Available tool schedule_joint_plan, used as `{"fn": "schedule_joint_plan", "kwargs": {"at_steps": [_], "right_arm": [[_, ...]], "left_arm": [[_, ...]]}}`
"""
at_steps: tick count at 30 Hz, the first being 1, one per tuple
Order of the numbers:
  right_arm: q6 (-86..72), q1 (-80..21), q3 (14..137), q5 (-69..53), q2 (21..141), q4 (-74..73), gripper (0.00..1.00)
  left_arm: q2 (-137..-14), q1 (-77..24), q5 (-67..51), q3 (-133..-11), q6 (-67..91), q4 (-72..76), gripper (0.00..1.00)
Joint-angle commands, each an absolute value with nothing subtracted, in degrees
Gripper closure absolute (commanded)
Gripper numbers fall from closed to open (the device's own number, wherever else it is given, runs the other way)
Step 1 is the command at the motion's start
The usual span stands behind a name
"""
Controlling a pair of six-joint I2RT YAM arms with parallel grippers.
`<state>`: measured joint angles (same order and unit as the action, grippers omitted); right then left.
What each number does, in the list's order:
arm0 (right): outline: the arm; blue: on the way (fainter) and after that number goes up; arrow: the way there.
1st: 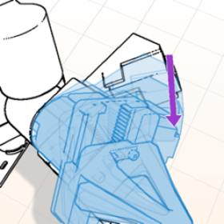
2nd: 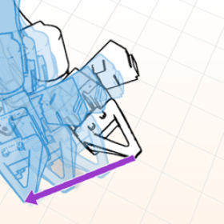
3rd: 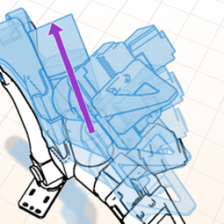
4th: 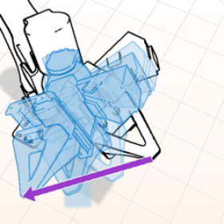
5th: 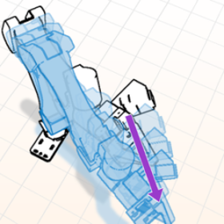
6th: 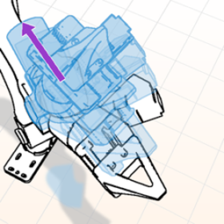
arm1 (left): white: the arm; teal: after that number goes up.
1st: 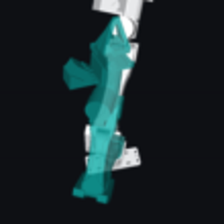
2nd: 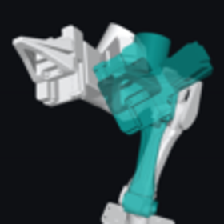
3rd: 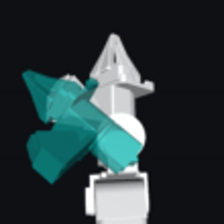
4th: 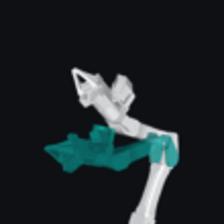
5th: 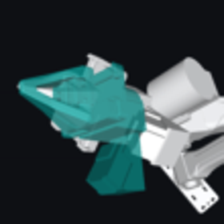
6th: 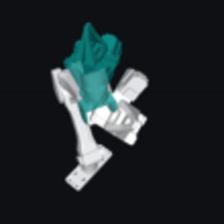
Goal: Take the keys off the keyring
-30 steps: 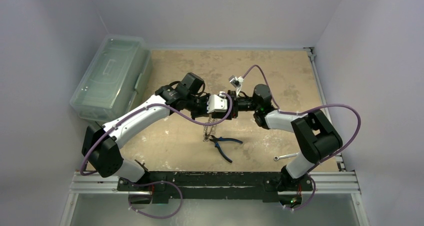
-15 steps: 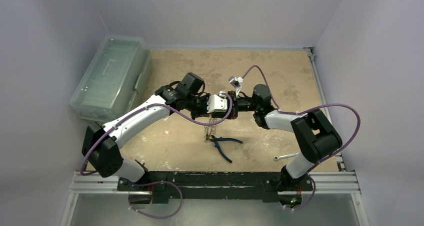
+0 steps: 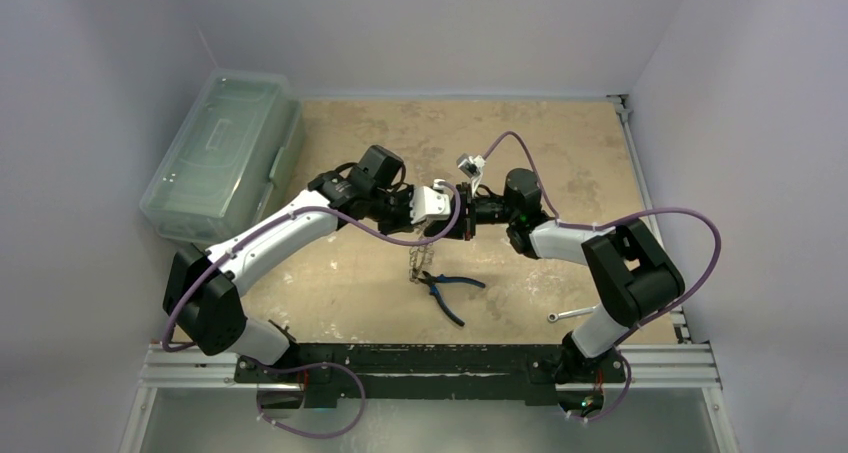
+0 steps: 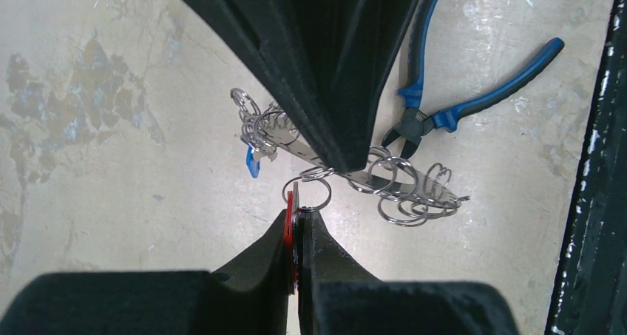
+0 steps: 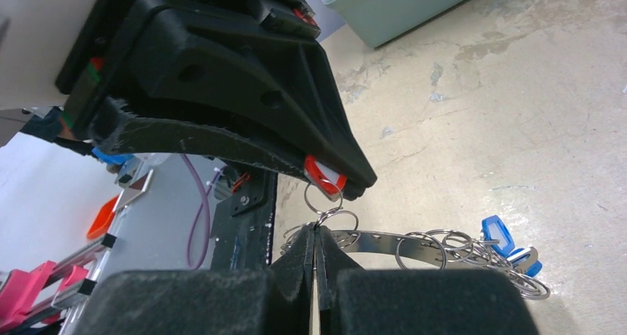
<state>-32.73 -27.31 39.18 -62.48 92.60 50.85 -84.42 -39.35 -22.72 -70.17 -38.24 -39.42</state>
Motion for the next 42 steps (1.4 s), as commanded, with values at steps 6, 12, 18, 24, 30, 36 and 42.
{"fn": "schedule_joint_plan", "kwargs": {"at_steps": [6,12,18,24,30,36,42], "right_arm": [[-30.6,-27.3,39.1,-63.2,89.6,52.1,1.0],[-30.6,-27.2,38.7,-63.4,89.2,52.8,1.0],[-30.8,-27.1,38.5,-63.2,89.1,53.1,1.0],[-31.2,-26.6,38.3,-62.9,88.9,53.4,1.0],[-32.6,-25.5,38.1,-62.8,88.5,54.7,1.0],[-34.1,-19.6,36.5,-63.1,84.0,53.9,1.0],[-24.0,-14.5,36.7,-58.8,76.6,36.8,1.0]], "left_arm": [[-84.2,-37.8,-20.2,-69.6,-36.1,-35.0,1.0],[-84.9,-37.8,-20.8,-69.6,-36.2,-35.0,1.0],[-85.2,-37.7,-21.9,-68.8,-36.7,-35.0,1.0],[-85.5,-37.7,-22.6,-68.0,-36.9,-34.7,1.0],[-85.5,-37.7,-22.9,-68.4,-36.4,-34.7,1.0],[-85.3,-37.2,-19.5,-69.2,-35.5,-33.8,1.0],[-86.5,-36.0,-18.7,-70.4,-34.0,-32.4,1.0]]}}
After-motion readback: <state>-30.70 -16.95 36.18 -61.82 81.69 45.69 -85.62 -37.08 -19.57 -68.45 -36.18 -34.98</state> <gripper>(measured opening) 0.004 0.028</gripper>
